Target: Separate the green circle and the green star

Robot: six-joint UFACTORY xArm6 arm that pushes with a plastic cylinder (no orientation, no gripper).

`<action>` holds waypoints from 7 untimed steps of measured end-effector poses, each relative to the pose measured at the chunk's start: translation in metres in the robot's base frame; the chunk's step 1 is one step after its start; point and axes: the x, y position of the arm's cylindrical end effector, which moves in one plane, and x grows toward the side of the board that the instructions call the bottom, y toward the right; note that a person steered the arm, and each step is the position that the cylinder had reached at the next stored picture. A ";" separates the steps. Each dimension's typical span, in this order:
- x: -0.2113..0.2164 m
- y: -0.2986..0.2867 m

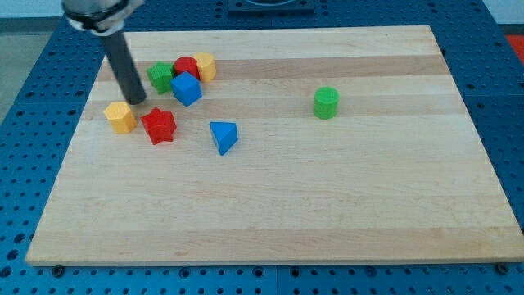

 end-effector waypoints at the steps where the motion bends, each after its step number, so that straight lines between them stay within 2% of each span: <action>1: -0.020 -0.011; 2: -0.040 0.006; 5: -0.049 0.090; 7: -0.071 0.072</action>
